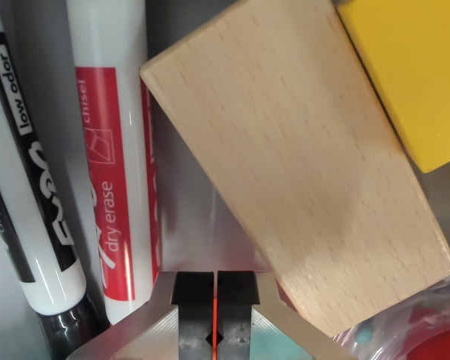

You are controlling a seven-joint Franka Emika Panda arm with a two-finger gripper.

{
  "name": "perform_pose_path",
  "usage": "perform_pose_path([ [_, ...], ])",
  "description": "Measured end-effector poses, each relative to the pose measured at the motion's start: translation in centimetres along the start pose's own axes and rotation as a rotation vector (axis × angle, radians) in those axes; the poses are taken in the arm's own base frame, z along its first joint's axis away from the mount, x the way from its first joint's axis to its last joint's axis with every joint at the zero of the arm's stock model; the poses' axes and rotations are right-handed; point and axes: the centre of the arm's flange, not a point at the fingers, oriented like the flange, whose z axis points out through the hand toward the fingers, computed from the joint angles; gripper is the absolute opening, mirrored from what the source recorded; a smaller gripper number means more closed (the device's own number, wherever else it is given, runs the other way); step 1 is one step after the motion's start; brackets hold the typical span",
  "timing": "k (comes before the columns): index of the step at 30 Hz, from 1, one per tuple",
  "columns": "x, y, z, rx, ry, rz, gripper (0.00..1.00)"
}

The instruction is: Pick an object from the bin

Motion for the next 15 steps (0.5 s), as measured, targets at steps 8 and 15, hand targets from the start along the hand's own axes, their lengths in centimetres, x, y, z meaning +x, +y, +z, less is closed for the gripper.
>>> perform_pose_path([
  [8, 0.00, 0.00, 0.00, 0.000, 0.000, 0.000, 0.00],
  [15, -0.03, -0.02, -0.40, 0.000, -0.001, 0.000, 0.00],
])
